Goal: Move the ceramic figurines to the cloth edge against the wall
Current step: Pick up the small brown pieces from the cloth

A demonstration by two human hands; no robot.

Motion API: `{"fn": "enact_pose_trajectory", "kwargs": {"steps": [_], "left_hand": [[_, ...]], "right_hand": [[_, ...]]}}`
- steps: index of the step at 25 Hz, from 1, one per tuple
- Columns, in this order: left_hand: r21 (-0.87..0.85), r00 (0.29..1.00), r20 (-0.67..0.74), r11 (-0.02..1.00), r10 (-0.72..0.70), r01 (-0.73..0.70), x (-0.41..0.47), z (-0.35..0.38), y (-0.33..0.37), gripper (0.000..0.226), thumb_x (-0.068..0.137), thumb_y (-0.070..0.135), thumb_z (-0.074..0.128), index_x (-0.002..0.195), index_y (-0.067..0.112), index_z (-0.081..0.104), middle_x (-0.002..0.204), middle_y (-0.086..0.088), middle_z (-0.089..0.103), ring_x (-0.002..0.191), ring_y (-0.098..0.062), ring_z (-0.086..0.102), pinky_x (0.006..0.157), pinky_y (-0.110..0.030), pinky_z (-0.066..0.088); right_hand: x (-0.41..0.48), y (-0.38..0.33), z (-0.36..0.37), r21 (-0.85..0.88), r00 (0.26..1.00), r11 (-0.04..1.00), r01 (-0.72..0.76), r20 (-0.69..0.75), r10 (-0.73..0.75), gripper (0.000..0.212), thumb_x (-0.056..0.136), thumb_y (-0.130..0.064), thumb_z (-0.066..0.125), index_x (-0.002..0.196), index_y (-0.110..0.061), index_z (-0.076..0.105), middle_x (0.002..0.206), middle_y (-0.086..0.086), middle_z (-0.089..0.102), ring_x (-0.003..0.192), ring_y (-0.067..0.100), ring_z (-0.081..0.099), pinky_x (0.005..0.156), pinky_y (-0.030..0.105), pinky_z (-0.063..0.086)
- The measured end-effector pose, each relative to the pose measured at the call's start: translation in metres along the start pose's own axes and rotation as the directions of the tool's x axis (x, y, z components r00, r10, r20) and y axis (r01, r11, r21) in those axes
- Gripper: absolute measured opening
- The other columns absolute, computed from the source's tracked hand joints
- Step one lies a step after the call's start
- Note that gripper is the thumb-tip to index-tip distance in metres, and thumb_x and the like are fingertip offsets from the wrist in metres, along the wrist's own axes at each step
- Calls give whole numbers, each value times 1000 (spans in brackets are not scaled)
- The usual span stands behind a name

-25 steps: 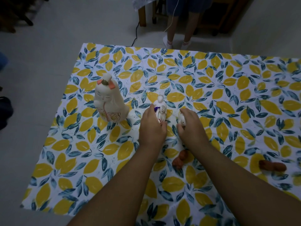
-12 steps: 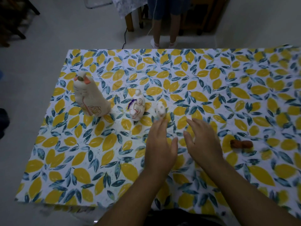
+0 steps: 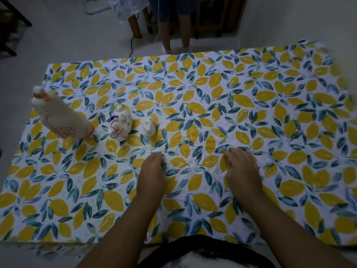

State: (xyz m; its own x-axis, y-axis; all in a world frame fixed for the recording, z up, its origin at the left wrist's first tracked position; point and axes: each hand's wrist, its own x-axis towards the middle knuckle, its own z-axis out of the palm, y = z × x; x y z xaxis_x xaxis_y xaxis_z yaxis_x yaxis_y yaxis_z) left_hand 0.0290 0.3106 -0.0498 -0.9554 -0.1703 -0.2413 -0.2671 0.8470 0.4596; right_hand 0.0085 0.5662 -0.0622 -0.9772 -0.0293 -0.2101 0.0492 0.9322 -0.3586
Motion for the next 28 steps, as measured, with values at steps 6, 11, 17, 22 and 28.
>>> {"fn": "enact_pose_trajectory", "kwargs": {"steps": [6,11,17,22,28], "left_hand": [[-146,1000,-14,989,3,-5,5,8,31,33,92,6,66,124,9,64,113,-11,69,102,-30,62,81,-36,48],[-347,999,-42,937,34,-47,18,15,48,33,94,18,68,126,23,59,116,-3,69,107,-20,64,83,-40,56],[-473,997,-67,879,32,-59,66,10,53,46,90,13,72,130,23,54,112,-1,64,101,-14,63,84,-42,58],[-443,977,-180,878,111,-181,109,2,54,47,87,7,73,131,10,58,116,-6,57,108,-18,57,86,-35,57],[-484,980,-135,854,145,-192,121,10,48,36,89,8,70,121,19,59,109,3,64,98,-5,60,80,-36,57]], "right_hand": [[2,13,-7,382,921,859,-342,-44,386,75,89,-30,78,153,-19,42,160,16,28,143,41,31,111,53,37],[9,14,-2,547,850,689,-475,80,521,78,83,-46,80,149,-23,43,150,11,28,126,38,45,98,50,52],[43,-20,-7,589,957,769,-248,26,288,40,88,-12,76,117,-34,58,133,7,43,93,21,53,78,31,50],[99,-61,-12,681,1000,732,-13,-10,27,55,88,-10,78,135,-29,56,123,-5,49,102,4,58,82,17,56],[132,-52,1,606,989,790,96,30,-144,53,88,2,72,133,-25,63,126,-2,59,112,7,58,97,32,57]]}}
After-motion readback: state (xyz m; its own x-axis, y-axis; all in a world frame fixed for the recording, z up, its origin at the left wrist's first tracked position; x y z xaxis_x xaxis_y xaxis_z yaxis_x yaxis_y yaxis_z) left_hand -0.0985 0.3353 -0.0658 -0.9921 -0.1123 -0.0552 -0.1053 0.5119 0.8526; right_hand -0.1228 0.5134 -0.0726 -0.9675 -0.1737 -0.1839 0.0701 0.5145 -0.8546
